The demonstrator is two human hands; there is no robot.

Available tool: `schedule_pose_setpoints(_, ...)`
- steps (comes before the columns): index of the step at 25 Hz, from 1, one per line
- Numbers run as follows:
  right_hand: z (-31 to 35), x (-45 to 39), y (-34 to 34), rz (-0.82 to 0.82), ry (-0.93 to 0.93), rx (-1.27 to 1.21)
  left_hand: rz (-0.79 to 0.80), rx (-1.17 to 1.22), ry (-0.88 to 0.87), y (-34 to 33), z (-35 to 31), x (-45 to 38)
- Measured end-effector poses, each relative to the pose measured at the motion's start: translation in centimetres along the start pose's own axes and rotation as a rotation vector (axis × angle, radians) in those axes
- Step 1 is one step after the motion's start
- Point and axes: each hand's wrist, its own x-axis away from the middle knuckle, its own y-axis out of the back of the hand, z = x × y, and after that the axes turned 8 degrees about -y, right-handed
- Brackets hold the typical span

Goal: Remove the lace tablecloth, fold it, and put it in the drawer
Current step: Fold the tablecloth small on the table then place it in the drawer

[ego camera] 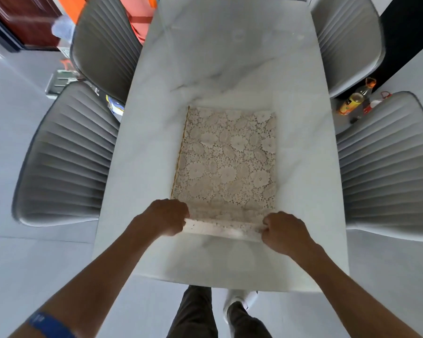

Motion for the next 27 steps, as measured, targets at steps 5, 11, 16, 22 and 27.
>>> schedule_pose_setpoints(5,-0.7,-4.5,7.4,-0.111,-0.014,-0.266,-0.149,0.181,-0.020,8.0,4.3,-2.0)
schedule_pose_setpoints(11,-3.5,-15.8,5.0,0.081,-0.248,-0.919,-0.364,0.933,0.094,4.5,10.1,-11.9)
schedule_pose_setpoints(16,-6.7,-15.0,-1.1,0.376,-0.366,-1.203,-0.496,1.534,0.459,-4.1,10.1,-11.3)
schedule_pose_setpoints(22,-5.4,-11.5,-3.9,0.199,-0.372,-1.073,-0.492,1.404,0.528,-9.0,5.4,-7.9)
schedule_pose_setpoints(27,-5.9,-9.6,-4.5,0.292,-0.374,-1.023,-0.613,1.052,0.589,-10.0,4.0,-7.4)
